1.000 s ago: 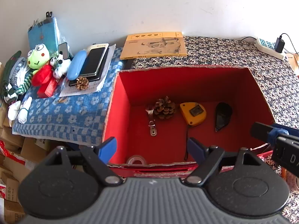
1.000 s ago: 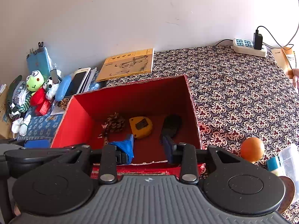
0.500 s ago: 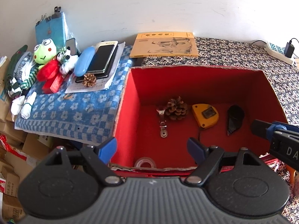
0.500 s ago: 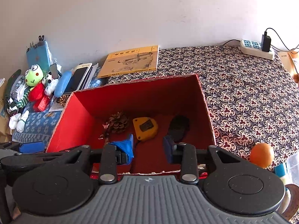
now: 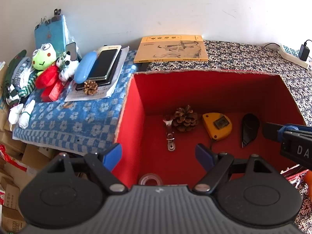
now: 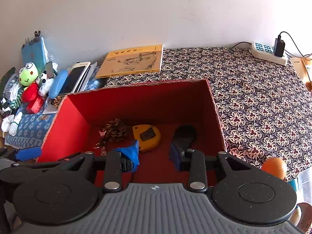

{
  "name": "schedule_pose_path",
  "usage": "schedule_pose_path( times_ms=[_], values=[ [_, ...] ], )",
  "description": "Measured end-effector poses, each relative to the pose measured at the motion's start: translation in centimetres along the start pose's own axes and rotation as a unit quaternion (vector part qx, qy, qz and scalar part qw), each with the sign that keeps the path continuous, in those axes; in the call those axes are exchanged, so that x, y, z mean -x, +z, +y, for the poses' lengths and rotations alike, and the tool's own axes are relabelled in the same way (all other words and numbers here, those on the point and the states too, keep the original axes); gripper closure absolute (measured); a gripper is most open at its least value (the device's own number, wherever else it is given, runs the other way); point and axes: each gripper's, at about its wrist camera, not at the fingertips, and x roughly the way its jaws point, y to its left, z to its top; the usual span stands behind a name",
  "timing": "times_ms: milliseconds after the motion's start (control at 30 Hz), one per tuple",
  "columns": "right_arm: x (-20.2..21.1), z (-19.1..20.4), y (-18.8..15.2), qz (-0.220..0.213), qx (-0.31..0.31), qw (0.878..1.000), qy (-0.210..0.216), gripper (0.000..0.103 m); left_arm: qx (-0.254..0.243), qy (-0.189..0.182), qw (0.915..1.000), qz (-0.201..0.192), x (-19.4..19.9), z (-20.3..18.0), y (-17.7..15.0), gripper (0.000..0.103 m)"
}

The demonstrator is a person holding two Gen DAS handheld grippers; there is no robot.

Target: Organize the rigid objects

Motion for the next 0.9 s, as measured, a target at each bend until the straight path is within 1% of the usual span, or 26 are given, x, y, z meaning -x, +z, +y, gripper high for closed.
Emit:
schedule_pose_path(
  times_ms=[200, 367, 733, 900],
  values=[
    [-1.0, -0.5, 0.1, 0.009, -0.008, 1.000, -0.001, 0.084, -0.001, -0.003, 1.0000, 0.003, -0.8, -0.3, 0.4, 0.020],
    [-1.7, -0.7, 0.1, 0.018, -0.012, 1.000, 0.007, 0.084, -0.001, -0.001, 1.0000, 0.009, -1.4, -0.4, 0.5, 0.020],
    [-2.5, -0.9, 0.2, 0.022, -0.008, 1.000, 0.016, 0.084, 0.000, -0.005, 0.9999, 0.010, -2.0, -0.7, 0.4, 0.020],
    [-2.5, -0.9, 0.1, 0.019, -0.005, 1.000, 0.017, 0.084, 0.003, -0.012, 0.9998, 0.012, -2.1, -0.6, 0.3, 0.020]
  ],
)
